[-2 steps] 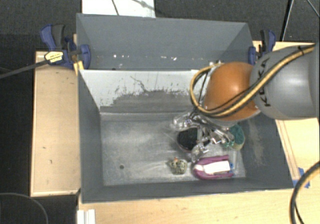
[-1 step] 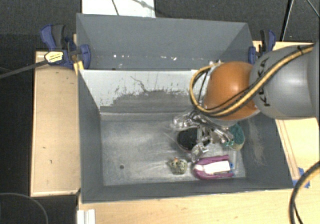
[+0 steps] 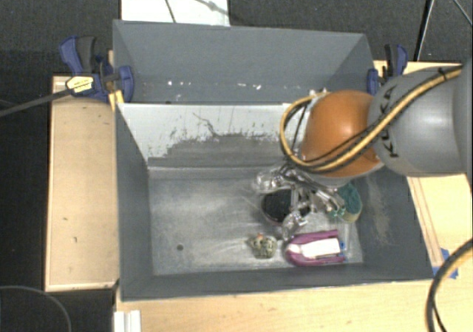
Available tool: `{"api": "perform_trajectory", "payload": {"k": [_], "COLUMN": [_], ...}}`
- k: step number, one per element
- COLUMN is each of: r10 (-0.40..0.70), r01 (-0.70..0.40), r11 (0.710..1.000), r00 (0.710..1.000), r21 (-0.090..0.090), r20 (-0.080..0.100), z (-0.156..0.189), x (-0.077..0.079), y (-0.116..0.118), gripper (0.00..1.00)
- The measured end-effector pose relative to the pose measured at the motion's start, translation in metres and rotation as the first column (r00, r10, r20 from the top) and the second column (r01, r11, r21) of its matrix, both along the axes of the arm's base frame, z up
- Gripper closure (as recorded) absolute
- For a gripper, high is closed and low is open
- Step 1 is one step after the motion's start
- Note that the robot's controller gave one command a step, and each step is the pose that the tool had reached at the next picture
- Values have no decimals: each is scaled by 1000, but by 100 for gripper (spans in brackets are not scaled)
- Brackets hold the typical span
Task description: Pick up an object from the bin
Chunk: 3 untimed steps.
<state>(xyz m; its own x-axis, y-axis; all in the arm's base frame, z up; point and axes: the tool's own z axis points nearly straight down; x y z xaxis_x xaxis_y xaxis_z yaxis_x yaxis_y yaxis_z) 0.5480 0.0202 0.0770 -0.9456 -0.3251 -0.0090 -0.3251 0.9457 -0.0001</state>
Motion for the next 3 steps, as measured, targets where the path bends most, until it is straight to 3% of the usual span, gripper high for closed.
{"api": "perform_trajectory", "payload": {"k": [1,2,3], "r10": [-2,-12,-20], "r01": [2,12,20], "r11": [1000,1000,1000], "r00": [1000,1000,1000], "r21": [0,-2,-2], "r20": [0,1,-3], "z": [0,93,115], "x": [0,2,3], "y": [0,0,0], "gripper": [100,100,100]}}
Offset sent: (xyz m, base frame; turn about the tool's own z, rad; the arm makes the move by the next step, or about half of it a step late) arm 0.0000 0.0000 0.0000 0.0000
